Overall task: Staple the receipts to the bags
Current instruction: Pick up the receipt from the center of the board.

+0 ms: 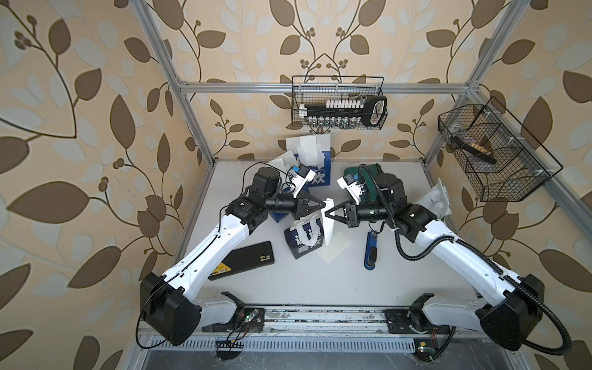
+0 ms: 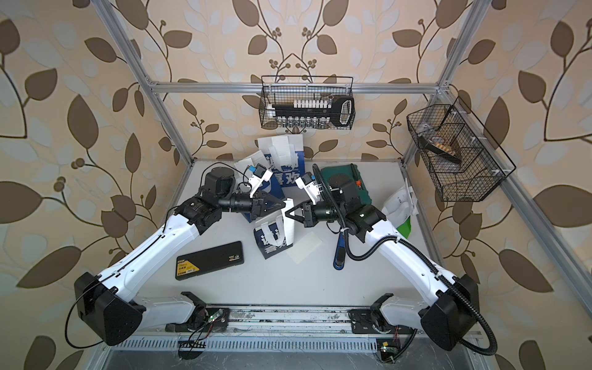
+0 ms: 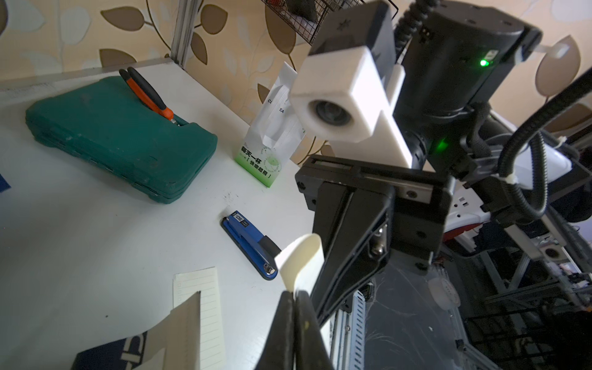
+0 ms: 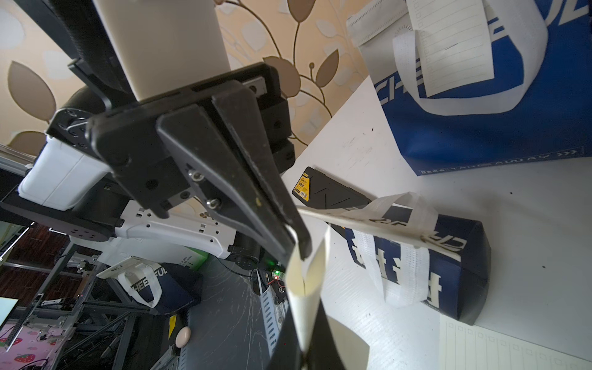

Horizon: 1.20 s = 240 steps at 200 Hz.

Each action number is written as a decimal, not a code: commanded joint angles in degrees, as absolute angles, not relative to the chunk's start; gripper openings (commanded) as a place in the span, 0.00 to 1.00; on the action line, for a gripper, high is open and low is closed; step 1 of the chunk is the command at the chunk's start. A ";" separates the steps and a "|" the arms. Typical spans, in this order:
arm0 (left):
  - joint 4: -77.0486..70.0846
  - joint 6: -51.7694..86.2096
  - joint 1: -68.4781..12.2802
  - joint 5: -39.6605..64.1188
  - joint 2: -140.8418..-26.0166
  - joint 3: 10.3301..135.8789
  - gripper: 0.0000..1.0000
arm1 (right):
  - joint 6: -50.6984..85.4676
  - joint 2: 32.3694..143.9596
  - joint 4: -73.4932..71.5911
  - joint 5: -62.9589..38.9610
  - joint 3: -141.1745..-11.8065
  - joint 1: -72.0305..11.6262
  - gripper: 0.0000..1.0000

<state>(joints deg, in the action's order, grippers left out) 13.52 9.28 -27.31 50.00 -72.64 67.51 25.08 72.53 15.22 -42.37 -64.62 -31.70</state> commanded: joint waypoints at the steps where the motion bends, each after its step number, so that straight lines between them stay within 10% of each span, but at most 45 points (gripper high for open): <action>1: 12.43 9.06 -27.27 48.51 -71.98 69.67 0.00 | 24.99 72.94 15.89 -40.02 -66.38 -31.60 0.11; 33: 12.57 9.29 -26.69 44.75 -71.13 70.75 0.00 | 22.12 71.28 18.15 -39.36 -65.65 -30.06 0.54; 58: 10.52 10.89 -23.70 49.70 -69.92 71.40 0.00 | 22.71 68.49 15.35 -43.27 -62.51 -25.51 0.66; 196: 20.78 6.07 -21.23 70.74 -71.19 77.72 0.00 | 26.53 70.82 -4.38 -62.66 -62.56 -22.93 0.71; 240: 21.09 5.45 -21.27 69.74 -71.81 77.93 0.00 | 26.16 71.98 -4.13 -63.33 -64.25 -26.76 0.53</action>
<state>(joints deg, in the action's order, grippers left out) 20.75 7.40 -20.78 68.60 -72.27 76.29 25.69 71.81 -1.54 -60.86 -61.78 -25.30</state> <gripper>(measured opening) 0.047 0.608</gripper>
